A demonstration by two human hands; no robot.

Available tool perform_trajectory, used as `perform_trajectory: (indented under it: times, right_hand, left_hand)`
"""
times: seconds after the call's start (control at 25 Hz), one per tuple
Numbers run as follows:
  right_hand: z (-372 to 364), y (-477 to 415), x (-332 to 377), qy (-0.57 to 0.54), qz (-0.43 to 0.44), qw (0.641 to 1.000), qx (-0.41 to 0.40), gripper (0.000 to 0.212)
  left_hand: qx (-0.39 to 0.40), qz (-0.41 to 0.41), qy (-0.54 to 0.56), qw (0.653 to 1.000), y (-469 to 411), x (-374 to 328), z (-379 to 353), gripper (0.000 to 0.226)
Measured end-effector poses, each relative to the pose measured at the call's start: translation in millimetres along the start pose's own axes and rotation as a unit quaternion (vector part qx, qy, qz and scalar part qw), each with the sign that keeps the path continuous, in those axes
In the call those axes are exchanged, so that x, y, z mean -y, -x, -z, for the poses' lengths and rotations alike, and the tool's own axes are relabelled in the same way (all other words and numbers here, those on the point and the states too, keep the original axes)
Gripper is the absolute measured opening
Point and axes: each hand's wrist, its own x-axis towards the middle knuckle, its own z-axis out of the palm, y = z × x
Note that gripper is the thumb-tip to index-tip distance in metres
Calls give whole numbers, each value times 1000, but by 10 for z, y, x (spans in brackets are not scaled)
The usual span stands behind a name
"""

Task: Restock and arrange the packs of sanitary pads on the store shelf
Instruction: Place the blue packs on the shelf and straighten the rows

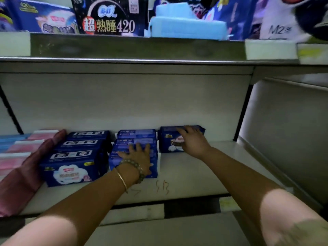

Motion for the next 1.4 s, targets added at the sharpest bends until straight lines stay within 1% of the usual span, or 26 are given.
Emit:
perform_trajectory:
  times: [0.08,0.2,0.28,0.4,0.44,0.52,0.6,0.68,0.84,0.92,1.0,1.16,1.28,1.4]
  right_hand:
    - [192,177,-37,-57,17,998,-36,57]
    - [410,508,-105,-123,54,986,-97,40]
    - [495,784,-173,-145,82,978,-123,28]
    - [634,1291,-270,-161,93,974,-130,25]
    - [666,1452,-292,-180,86,971,-131,24]
    - [715,1765,-315,-209,62,970,-103,24]
    - [718,2025,-314,-223,48,971,-75,23]
    - [729,2288,-325,-232,46,969,-68,22]
    - [647,2716,-320,-256,31,965,-56,19]
    - [558,2887,-270,-265,22,963,-38,18]
    - [422,3066,-179,-276,7,961,-17,19]
    - [81,3372,89,-312,-44,949,28,20]
    - [-189,3631,264,-338,-72,937,49,19]
    - [-444,3859,382,-340,-97,932,77,19]
  left_hand:
    - [-55,-24,-13,998,167,-95,2,94]
    - [-131,-58,31,989,526,-456,24,83]
    - [-167,-81,58,981,799,-771,2,75]
    - [-197,-82,81,974,1254,-1198,-99,66]
    - [-195,-76,90,974,1400,-1303,-145,64]
    - [-183,-65,95,976,1718,-1484,-238,61]
    - [-188,-58,93,976,1956,-1593,-307,58]
    - [-193,-54,91,975,2157,-1688,-363,52]
    - [-186,-75,86,976,2405,-1799,-611,48]
    - [-182,-78,99,975,2470,-1793,-732,46]
    - [-172,-74,134,973,2552,-1762,-872,44]
    - [-147,-50,202,967,2698,-1586,-1279,38]
    - [-115,-29,220,968,2782,-1445,-1702,33]
    - [-79,-5,227,971,2810,-1396,-2087,35]
